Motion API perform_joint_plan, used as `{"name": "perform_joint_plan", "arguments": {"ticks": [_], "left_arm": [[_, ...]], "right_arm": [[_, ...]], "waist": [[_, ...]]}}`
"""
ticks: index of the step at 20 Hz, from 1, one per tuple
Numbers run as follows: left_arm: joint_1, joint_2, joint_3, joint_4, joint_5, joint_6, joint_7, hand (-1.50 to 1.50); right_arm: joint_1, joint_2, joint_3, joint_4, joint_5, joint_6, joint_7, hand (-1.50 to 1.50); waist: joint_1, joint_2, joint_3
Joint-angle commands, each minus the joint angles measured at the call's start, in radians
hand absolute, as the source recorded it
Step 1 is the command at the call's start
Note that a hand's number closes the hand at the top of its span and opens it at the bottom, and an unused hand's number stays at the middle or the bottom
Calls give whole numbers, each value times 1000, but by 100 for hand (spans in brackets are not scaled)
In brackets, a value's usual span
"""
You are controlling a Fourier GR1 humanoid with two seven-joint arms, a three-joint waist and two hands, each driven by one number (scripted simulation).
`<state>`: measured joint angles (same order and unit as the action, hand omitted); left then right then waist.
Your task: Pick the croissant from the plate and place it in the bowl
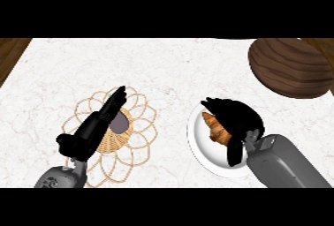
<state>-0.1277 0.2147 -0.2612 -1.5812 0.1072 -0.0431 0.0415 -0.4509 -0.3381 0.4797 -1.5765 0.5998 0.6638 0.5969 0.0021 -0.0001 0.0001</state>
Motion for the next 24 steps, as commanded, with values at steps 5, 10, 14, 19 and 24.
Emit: {"name": "perform_joint_plan", "arguments": {"ticks": [5,10,14,19,24], "left_arm": [[13,-56,-1,-52,-59,10,59,0],[-2,-41,69,42,-43,-68,-14,0],[17,-69,57,-41,-78,-54,57,0],[67,-62,73,-77,-73,-96,34,0],[-1,-82,88,-78,-84,-77,102,0]], "right_arm": [[107,29,15,-10,183,-88,-50,-150],[57,67,-49,175,228,-97,-139,-150],[32,108,-79,233,269,-75,-175,-150],[42,101,-123,331,318,-186,-307,-150],[52,81,-115,343,329,-234,-439,150]], "waist": [[-1,-1,0],[1,1,0],[2,0,0],[3,0,0],[4,0,0]]}}
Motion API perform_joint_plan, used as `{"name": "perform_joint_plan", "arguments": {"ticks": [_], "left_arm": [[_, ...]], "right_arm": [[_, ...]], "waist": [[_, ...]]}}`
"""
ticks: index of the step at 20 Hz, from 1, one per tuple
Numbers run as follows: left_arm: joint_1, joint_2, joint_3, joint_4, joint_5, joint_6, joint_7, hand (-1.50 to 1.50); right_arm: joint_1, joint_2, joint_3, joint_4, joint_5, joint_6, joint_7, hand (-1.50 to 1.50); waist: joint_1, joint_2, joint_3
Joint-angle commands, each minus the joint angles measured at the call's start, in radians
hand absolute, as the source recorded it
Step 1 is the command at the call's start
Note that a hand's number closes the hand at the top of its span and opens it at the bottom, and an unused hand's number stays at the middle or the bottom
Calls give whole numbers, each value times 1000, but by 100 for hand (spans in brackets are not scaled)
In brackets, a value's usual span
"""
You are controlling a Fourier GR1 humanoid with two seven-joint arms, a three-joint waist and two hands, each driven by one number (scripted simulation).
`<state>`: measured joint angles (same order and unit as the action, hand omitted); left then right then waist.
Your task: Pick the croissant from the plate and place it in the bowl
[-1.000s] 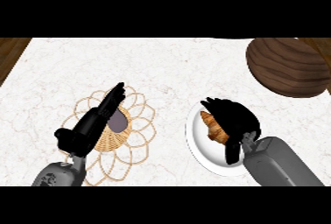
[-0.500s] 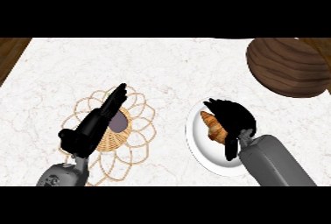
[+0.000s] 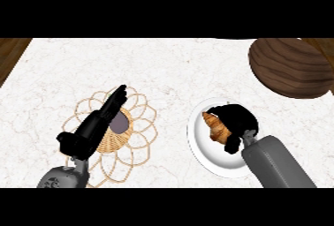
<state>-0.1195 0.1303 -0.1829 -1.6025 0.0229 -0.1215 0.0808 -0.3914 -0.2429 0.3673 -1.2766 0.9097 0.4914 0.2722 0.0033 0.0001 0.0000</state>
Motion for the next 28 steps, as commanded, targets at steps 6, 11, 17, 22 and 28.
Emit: {"name": "perform_joint_plan", "arguments": {"ticks": [6,11,17,22,28], "left_arm": [[3,-26,21,-7,-6,-26,2,0],[-7,-28,38,29,-26,-45,-6,0],[23,-6,61,17,-23,-69,-42,0],[17,-17,78,36,-3,-79,-44,0],[-26,-28,82,19,-19,-49,-2,0]], "right_arm": [[-62,89,-11,139,114,-156,-110,150],[-36,47,-64,124,137,-193,-192,150],[-72,-106,-124,193,94,-162,-459,150],[-104,-113,-160,140,183,-284,-344,150],[-131,-92,-304,-3,84,-397,-338,150]], "waist": [[2,0,0],[-1,0,0],[0,0,0],[-4,-2,0],[-12,-4,0]]}}
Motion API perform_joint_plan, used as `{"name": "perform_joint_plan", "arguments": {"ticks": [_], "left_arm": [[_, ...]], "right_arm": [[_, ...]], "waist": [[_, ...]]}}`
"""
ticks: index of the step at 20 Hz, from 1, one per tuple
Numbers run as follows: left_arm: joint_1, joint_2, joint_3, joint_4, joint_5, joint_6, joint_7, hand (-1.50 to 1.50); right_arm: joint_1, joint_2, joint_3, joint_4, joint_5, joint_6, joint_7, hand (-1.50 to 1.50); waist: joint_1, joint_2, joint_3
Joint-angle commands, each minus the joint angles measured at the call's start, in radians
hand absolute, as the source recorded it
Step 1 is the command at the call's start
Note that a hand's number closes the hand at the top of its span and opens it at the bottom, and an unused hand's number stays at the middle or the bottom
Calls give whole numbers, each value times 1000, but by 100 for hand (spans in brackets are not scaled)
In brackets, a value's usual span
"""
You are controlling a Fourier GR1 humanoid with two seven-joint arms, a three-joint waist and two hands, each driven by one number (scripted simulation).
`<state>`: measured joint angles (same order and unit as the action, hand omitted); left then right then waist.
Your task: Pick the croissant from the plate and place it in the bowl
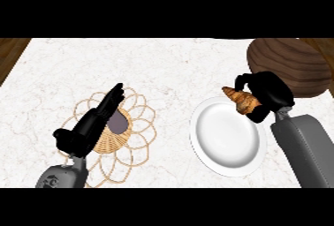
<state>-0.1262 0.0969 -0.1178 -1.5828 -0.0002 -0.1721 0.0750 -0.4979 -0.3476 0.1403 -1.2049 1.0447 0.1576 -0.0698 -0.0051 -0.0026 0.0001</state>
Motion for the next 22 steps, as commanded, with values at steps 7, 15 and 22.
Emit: {"name": "perform_joint_plan", "arguments": {"ticks": [7,15,22], "left_arm": [[-3,-24,-25,-24,-15,10,28,0],[3,-17,-11,-58,-8,-11,43,0],[-50,-44,-25,46,-40,-5,-16,0]], "right_arm": [[-59,34,-284,-191,-290,-17,25,150],[-199,-85,-352,108,-213,-96,-20,150],[-262,-139,-411,435,-112,-444,-200,150]], "waist": [[-2,-1,0],[19,6,0],[34,18,2]]}}
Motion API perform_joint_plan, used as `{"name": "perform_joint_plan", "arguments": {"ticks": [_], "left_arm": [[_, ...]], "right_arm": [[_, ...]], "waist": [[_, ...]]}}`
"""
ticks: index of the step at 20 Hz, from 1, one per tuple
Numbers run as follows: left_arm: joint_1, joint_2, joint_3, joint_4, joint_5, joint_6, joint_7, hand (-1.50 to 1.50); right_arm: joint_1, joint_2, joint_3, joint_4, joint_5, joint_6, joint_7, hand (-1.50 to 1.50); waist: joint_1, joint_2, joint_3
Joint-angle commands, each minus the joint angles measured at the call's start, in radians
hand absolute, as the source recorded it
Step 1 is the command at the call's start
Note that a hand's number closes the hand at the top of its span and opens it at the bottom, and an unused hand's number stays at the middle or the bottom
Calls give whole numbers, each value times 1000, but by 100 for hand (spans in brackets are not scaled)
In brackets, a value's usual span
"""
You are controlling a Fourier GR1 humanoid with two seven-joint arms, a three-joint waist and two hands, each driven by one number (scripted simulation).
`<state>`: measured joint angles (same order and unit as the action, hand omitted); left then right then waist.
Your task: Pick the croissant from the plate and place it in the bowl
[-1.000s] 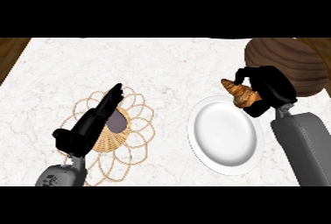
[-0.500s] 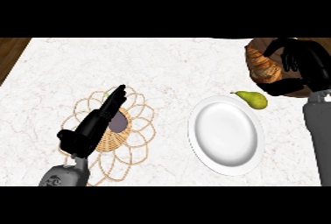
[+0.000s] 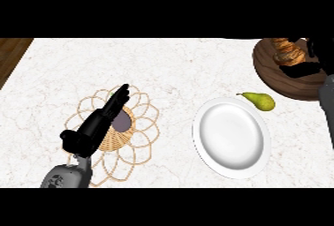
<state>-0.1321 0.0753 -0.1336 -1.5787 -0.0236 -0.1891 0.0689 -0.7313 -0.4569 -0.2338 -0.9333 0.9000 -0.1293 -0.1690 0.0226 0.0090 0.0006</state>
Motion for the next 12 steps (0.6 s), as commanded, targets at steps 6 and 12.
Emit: {"name": "perform_joint_plan", "arguments": {"ticks": [6,12], "left_arm": [[-8,-22,-37,18,-28,-4,-8,0],[-39,-22,-29,-7,-21,-3,26,0]], "right_arm": [[-143,-124,-19,440,80,-36,-113,150],[-228,-127,-61,619,30,161,-99,-150]], "waist": [[26,11,1],[46,20,3]]}}
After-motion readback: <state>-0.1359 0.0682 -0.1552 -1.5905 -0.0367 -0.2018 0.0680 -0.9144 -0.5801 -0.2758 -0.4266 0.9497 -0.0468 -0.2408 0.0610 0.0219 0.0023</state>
